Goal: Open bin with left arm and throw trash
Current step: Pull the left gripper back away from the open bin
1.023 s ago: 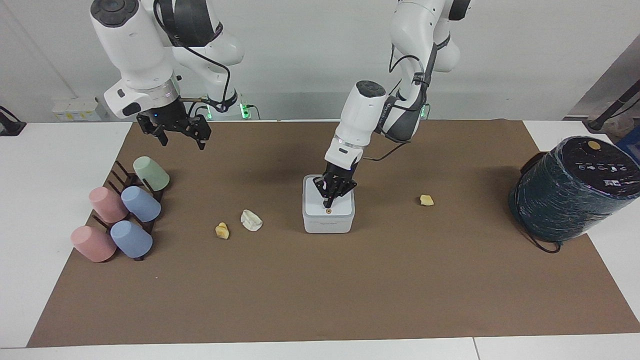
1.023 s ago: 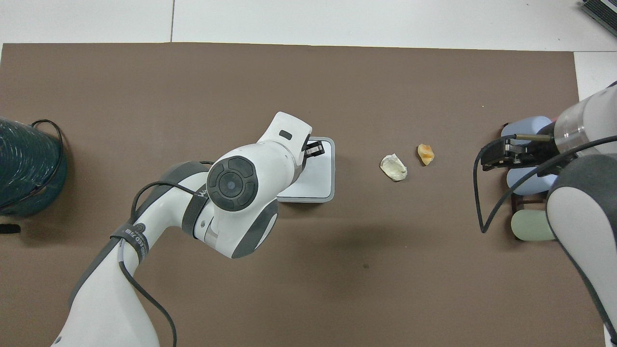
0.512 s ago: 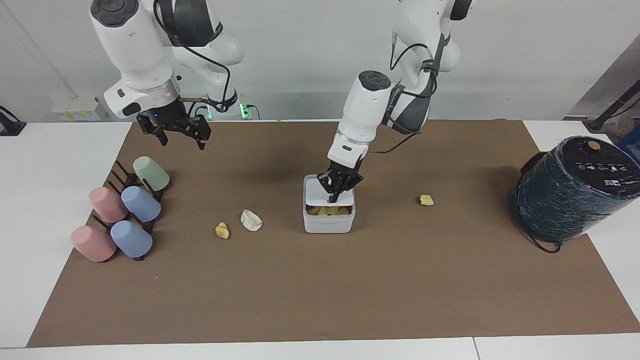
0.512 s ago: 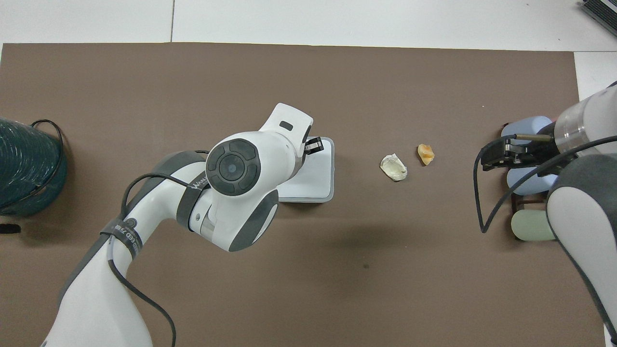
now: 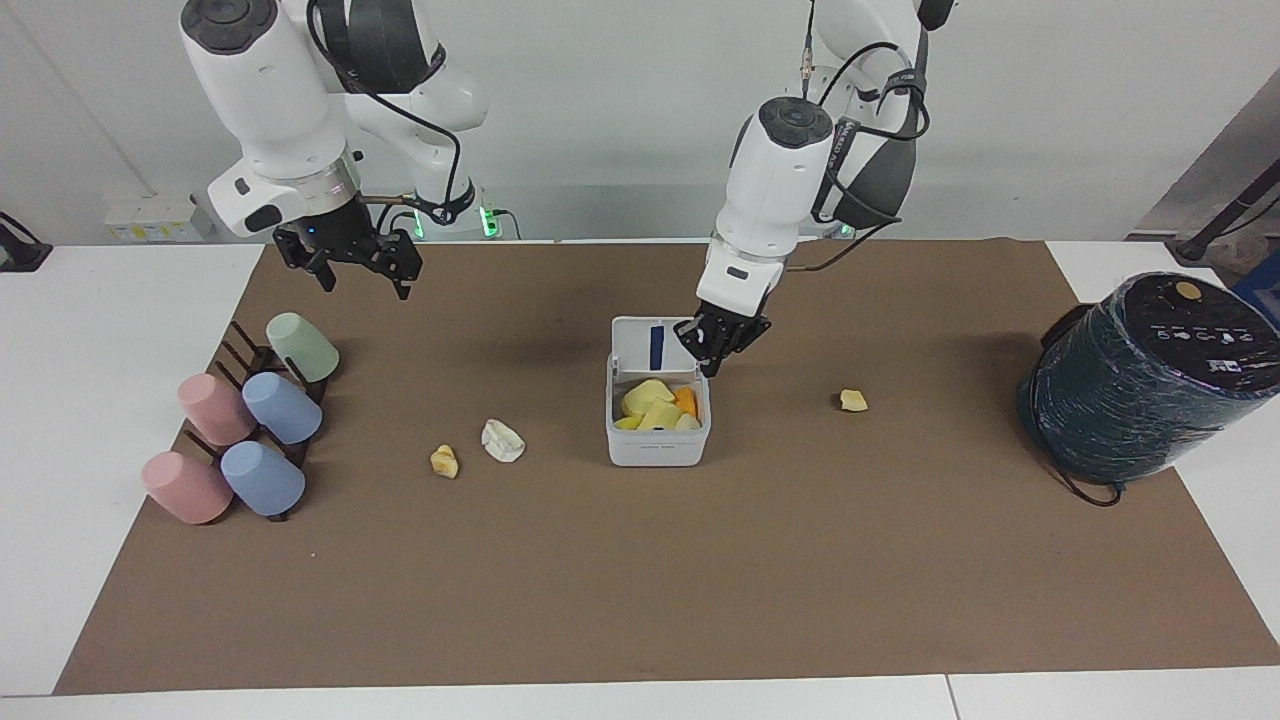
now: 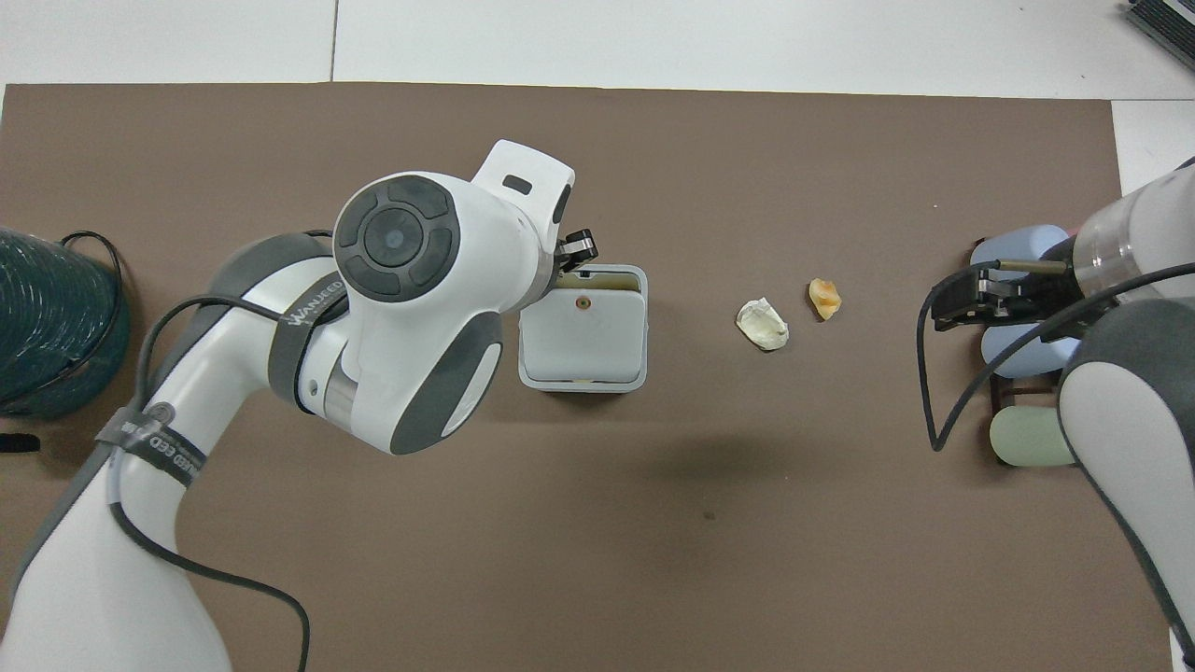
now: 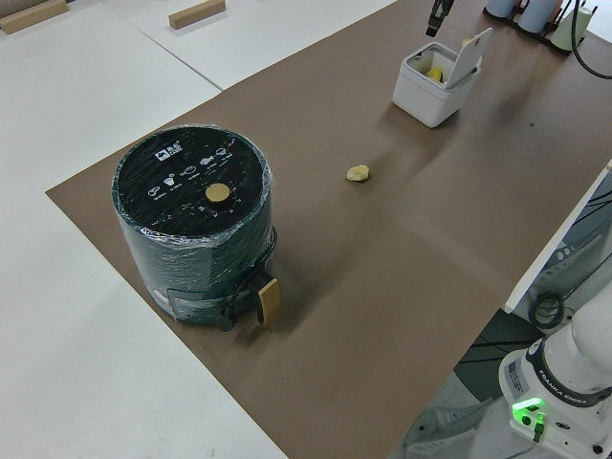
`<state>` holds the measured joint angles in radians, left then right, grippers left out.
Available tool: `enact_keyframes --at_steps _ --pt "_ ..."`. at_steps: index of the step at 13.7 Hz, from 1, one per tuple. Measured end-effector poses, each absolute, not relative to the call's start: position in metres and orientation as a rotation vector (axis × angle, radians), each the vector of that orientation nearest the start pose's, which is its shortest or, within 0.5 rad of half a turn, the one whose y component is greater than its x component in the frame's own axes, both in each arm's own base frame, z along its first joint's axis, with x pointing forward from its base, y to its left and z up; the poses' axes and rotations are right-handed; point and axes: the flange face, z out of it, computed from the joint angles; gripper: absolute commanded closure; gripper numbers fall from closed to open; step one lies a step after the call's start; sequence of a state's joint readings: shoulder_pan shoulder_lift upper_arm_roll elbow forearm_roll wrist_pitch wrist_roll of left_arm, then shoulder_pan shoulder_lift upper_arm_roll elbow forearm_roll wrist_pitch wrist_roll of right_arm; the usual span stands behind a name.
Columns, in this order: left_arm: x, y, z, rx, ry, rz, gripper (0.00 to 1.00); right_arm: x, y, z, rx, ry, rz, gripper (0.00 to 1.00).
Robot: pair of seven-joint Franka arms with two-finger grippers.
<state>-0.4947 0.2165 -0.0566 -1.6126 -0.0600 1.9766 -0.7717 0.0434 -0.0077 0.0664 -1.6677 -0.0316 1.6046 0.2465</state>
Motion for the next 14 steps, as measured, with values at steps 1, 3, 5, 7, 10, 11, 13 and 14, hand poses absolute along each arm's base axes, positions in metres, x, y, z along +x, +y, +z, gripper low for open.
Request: enact_keyframes --at_steps 1,3,5,7,10,11,13,14 --pt "0.547 -0.329 0.518 -3.251 -0.361 -0.101 0.93 0.549 0.06 0.586 -3.175 0.206 0.078 0.0" --pt "0.551 -0.3 0.527 -3.234 -0.285 -0.064 0.92 0.548 0.062 0.586 -3.176 0.2 0.077 0.0" --pt "0.563 -0.264 0.531 -3.223 -0.219 -0.04 0.9 0.548 0.061 0.586 -3.176 0.203 0.077 0.0" --pt "0.577 -0.226 0.529 -3.216 -0.177 -0.027 0.84 0.549 0.061 0.587 -3.175 0.204 0.069 0.0" --pt "0.593 -0.175 0.525 -3.214 -0.105 -0.024 0.75 0.558 0.059 0.587 -3.162 0.209 -0.043 0.0" --pt "0.597 -0.161 0.523 -3.213 -0.071 -0.022 0.66 0.56 0.057 0.584 -3.158 0.214 -0.071 0.0" --pt "0.602 -0.137 0.519 -3.205 -0.045 -0.016 0.43 0.567 0.054 0.569 -3.149 0.221 -0.123 0.0" --pt "0.603 -0.13 0.518 -3.177 -0.03 -0.022 0.27 0.571 0.054 0.556 -3.144 0.22 -0.152 0.0"
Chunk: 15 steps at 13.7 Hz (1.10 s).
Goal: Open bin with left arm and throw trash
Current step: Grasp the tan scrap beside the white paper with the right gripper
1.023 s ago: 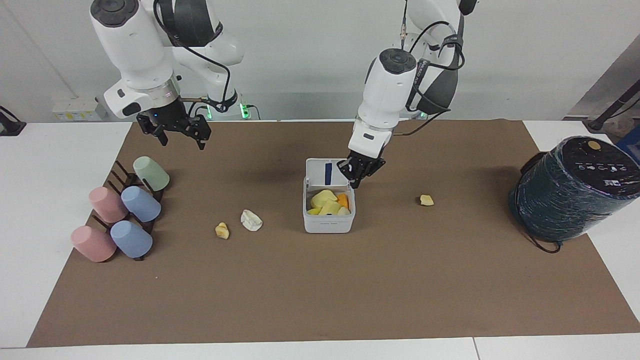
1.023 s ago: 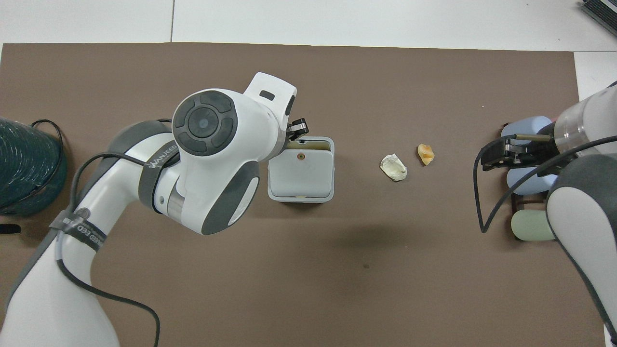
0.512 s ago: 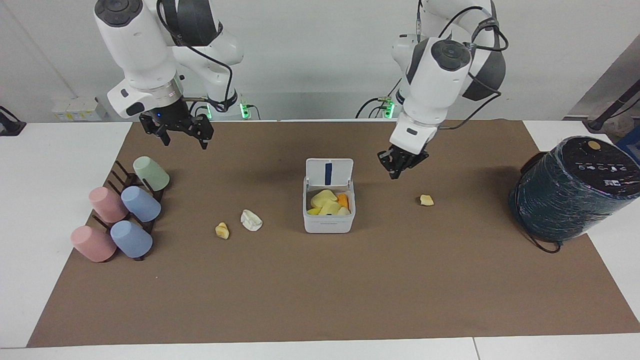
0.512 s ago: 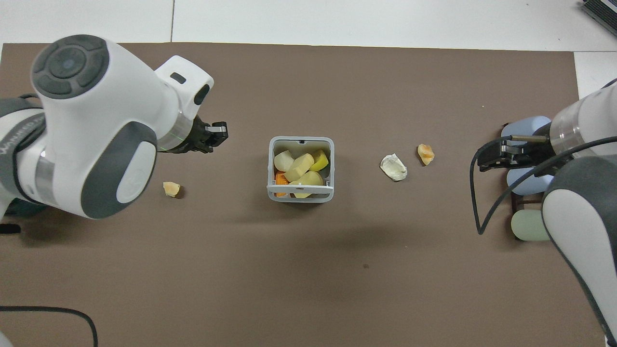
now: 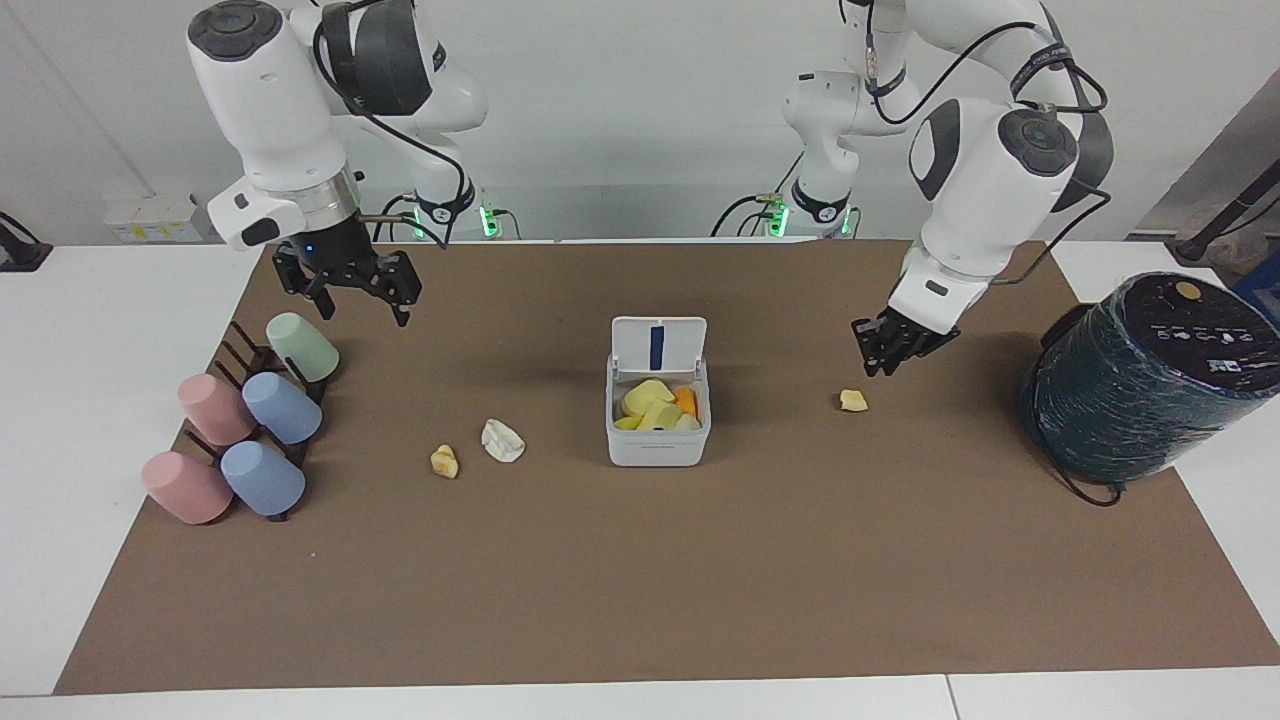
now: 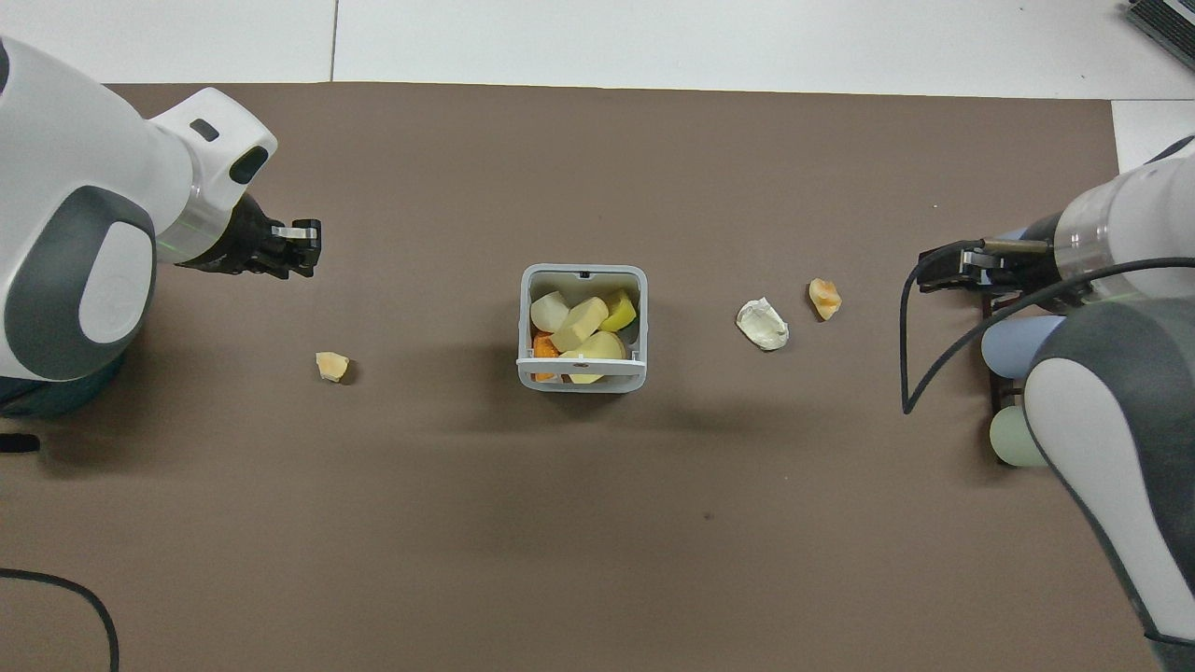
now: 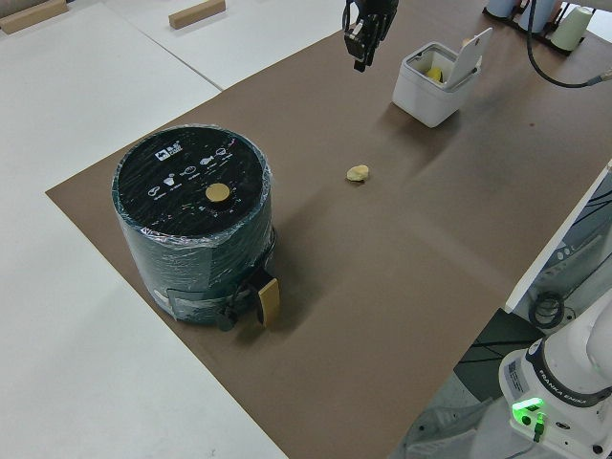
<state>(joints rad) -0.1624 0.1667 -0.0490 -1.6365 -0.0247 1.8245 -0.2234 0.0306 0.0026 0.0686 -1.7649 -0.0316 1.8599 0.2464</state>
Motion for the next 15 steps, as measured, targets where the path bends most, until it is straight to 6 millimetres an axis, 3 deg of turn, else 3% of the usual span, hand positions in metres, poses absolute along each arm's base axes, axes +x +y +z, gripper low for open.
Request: enact_keyframes --at_steps 2,5,8,10,11,12,14,15 --pt "0.603 -0.126 0.517 -3.102 0.015 -0.036 0.12 0.58 0.057 0.523 -3.135 0.21 -0.198 0.0" --pt "0.601 -0.128 0.521 -3.077 0.048 -0.047 0.0 0.605 0.063 0.459 -3.114 0.192 -0.257 0.0" --pt "0.596 -0.127 0.539 -3.079 0.066 -0.087 0.0 0.624 0.065 0.387 -3.095 0.187 -0.293 0.0" --pt "0.589 -0.125 0.555 -3.08 0.066 -0.115 0.0 0.618 0.065 0.339 -3.088 0.184 -0.302 0.0" --pt "0.585 -0.123 0.562 -3.079 0.065 -0.123 0.0 0.611 0.065 0.318 -3.086 0.182 -0.302 0.08" --pt "0.583 -0.121 0.567 -3.079 0.068 -0.128 0.0 0.605 0.065 0.305 -3.089 0.176 -0.288 0.25" --pt "0.582 -0.12 0.568 -3.077 0.078 -0.122 0.0 0.594 0.069 0.289 -3.098 0.133 -0.254 0.5" --pt "0.582 -0.12 0.567 -3.077 0.08 -0.117 0.0 0.589 0.075 0.284 -3.097 0.114 -0.257 0.83"
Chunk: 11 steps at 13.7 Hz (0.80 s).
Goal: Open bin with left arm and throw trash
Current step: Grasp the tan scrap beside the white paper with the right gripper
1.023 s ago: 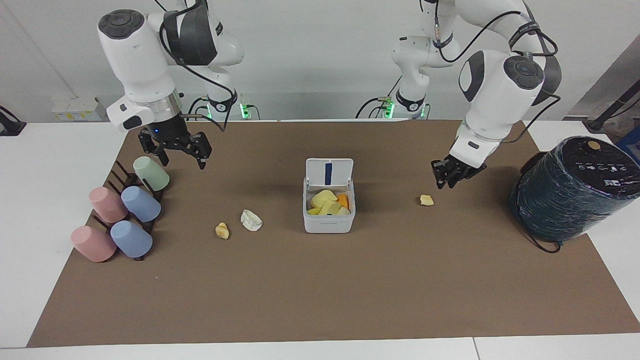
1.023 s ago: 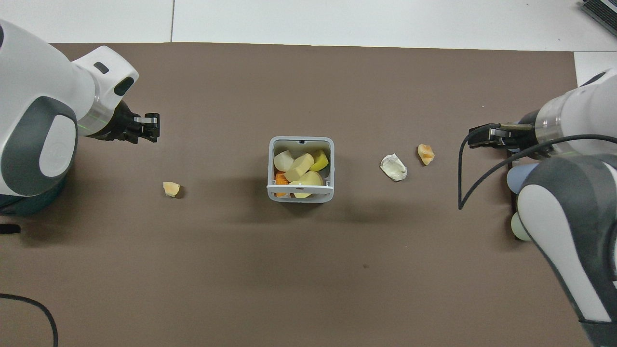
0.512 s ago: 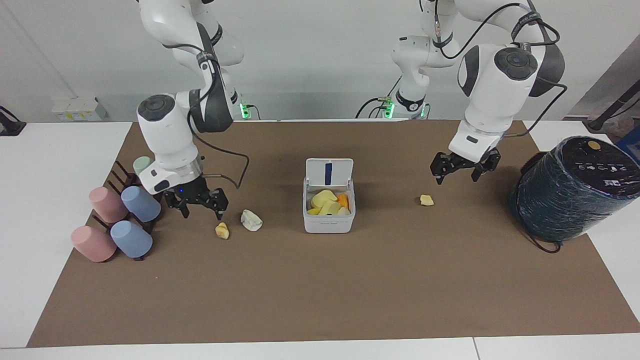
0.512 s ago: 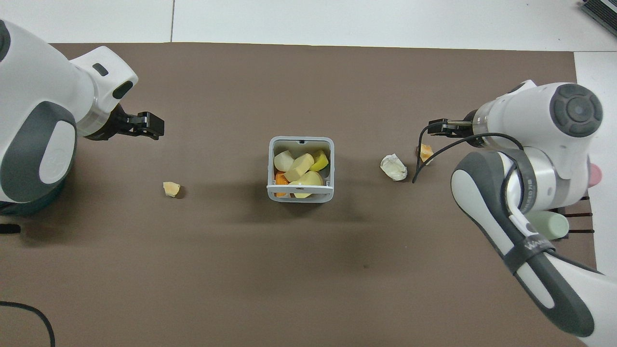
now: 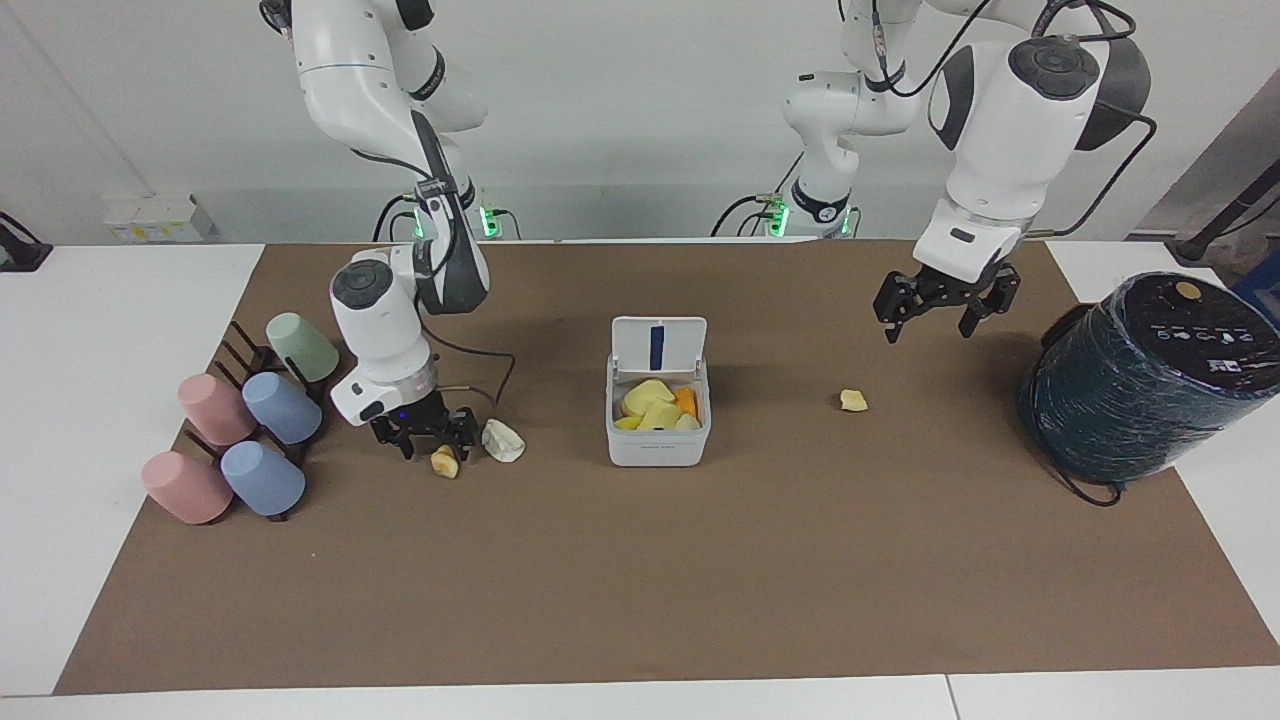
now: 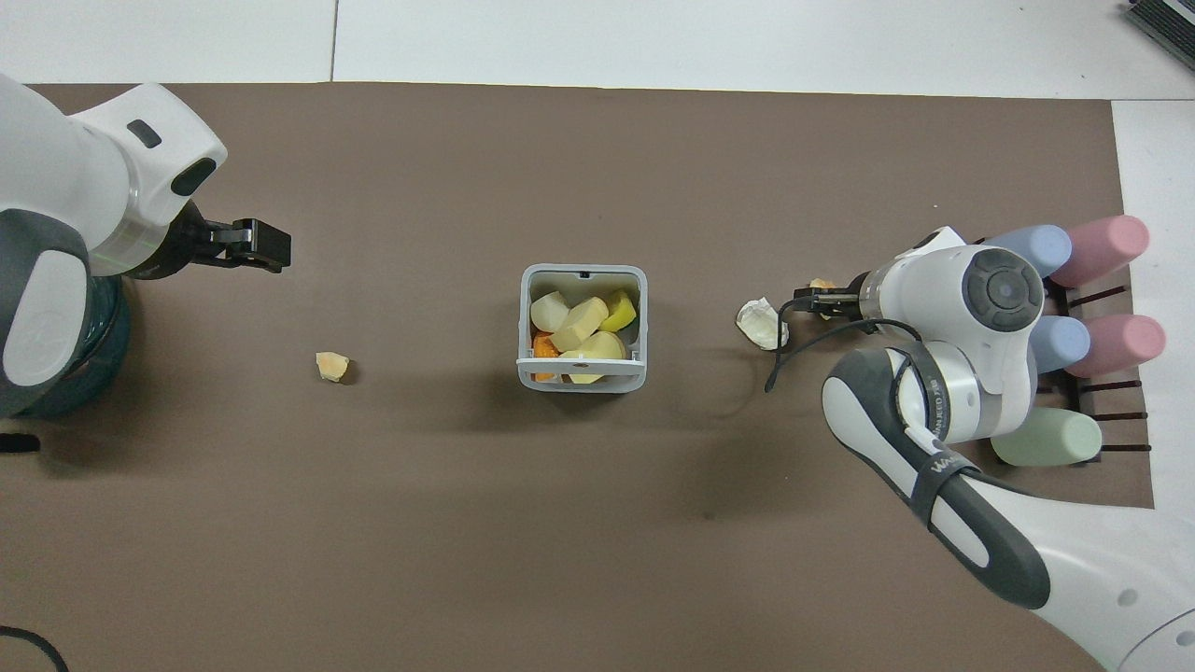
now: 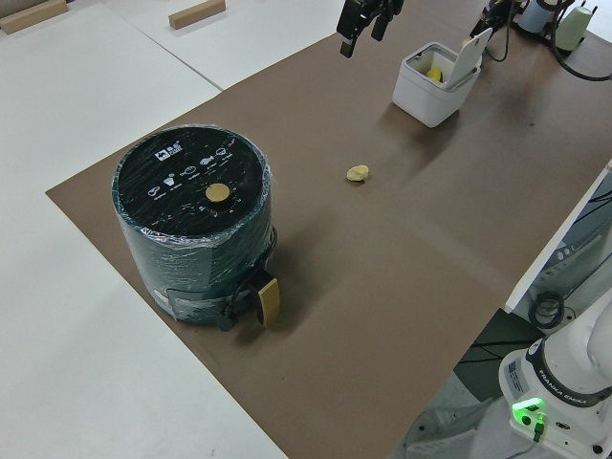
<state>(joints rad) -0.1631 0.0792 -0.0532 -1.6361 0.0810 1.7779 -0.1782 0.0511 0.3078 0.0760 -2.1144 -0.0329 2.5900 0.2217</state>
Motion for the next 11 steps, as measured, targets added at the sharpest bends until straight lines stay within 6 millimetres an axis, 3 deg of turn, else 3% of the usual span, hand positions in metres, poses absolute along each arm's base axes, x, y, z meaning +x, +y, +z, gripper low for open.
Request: enact_keyframes --at_steps 1,5,9,11 --pt "0.581 -0.12 0.566 -3.076 0.081 -0.114 0.0 0.587 0.079 0.282 -3.094 0.101 -0.269 1.0" --pt "0.58 -0.119 0.559 -3.074 0.088 -0.095 0.0 0.596 0.079 0.295 -3.082 0.103 -0.338 1.0" --pt "0.577 -0.119 0.555 -3.072 0.097 -0.085 0.0 0.618 0.086 0.339 -3.05 0.1 -0.457 1.0" --pt "0.575 -0.119 0.555 -3.072 0.099 -0.084 0.0 0.627 0.103 0.369 -3.042 0.117 -0.441 1.0"
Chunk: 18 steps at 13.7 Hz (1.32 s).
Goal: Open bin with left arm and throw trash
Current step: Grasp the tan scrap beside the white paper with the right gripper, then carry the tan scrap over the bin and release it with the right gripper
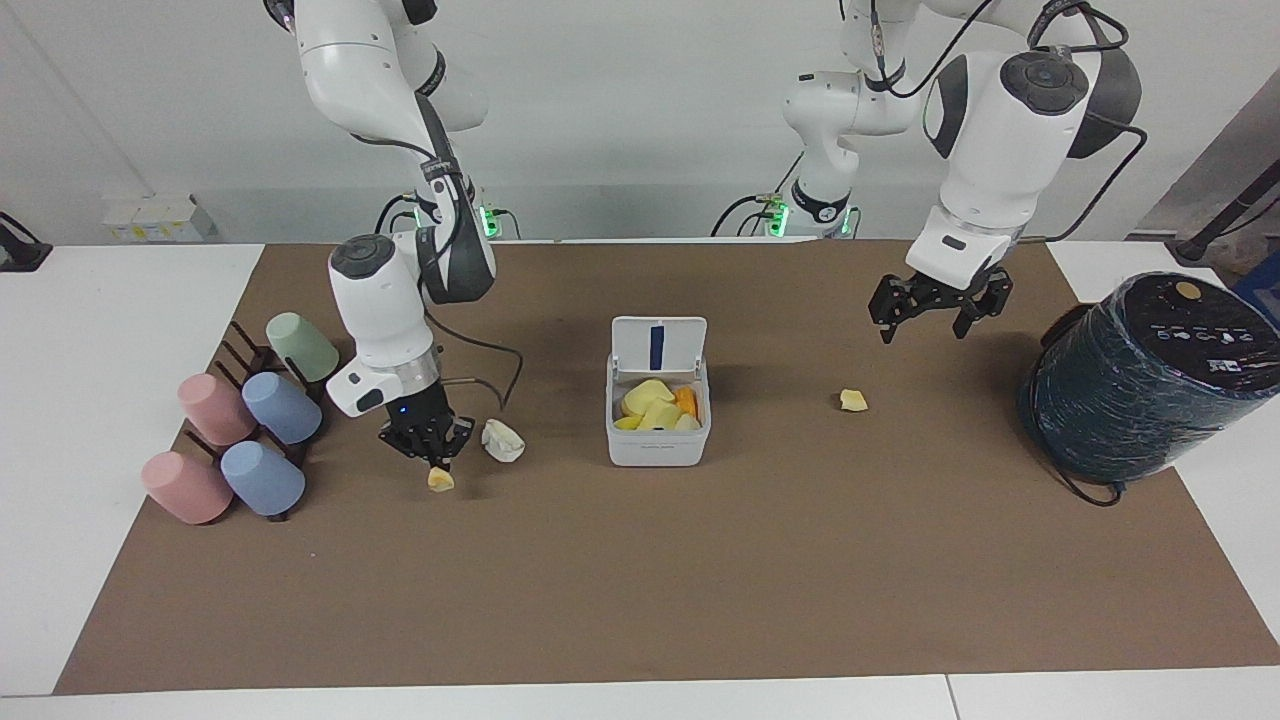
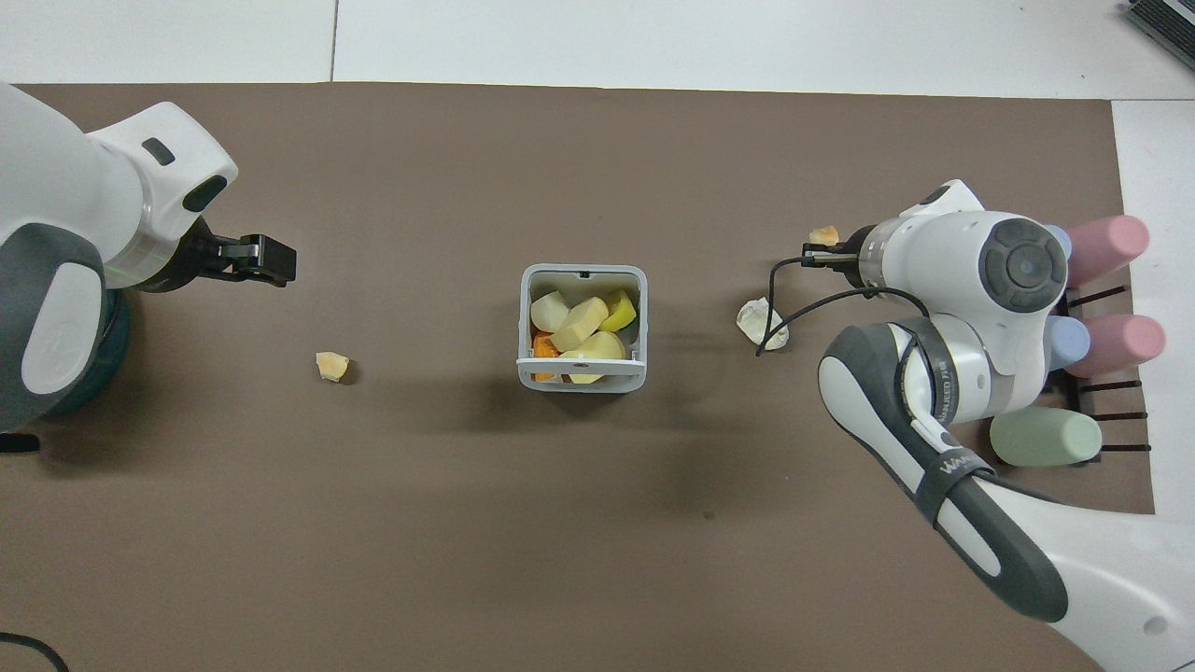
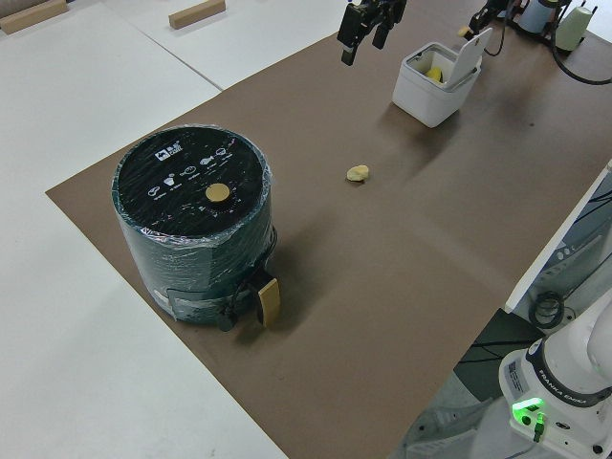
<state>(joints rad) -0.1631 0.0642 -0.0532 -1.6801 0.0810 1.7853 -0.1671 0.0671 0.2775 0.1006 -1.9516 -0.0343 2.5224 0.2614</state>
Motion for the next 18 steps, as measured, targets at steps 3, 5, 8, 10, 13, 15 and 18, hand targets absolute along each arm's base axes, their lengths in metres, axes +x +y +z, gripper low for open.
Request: enact_keyframes --at_steps 3,5,8,10,13,15,18 --pt "0.575 -0.118 0.554 -3.072 0.101 -0.09 0.0 0.634 0.145 0.422 -3.02 0.181 -0.412 1.0" --pt "0.575 -0.118 0.55 -3.074 0.102 -0.104 0.0 0.63 0.179 0.441 -2.997 0.213 -0.414 1.0" --pt "0.573 -0.11 0.536 -3.075 0.086 -0.115 0.0 0.611 0.243 0.449 -2.954 0.244 -0.406 1.0" --pt "0.571 -0.104 0.529 -3.075 0.072 -0.117 0.0 0.597 0.276 0.45 -2.928 0.299 -0.389 1.0" --pt "0.569 -0.101 0.503 -3.078 0.073 -0.129 0.0 0.572 0.326 0.453 -2.893 0.35 -0.358 1.0" --pt "0.566 -0.101 0.481 -3.08 0.08 -0.137 0.0 0.565 0.338 0.453 -2.888 0.347 -0.35 1.0" --pt "0.561 -0.1 0.45 -3.085 0.088 -0.166 0.0 0.561 0.345 0.454 -2.886 0.329 -0.344 0.93"
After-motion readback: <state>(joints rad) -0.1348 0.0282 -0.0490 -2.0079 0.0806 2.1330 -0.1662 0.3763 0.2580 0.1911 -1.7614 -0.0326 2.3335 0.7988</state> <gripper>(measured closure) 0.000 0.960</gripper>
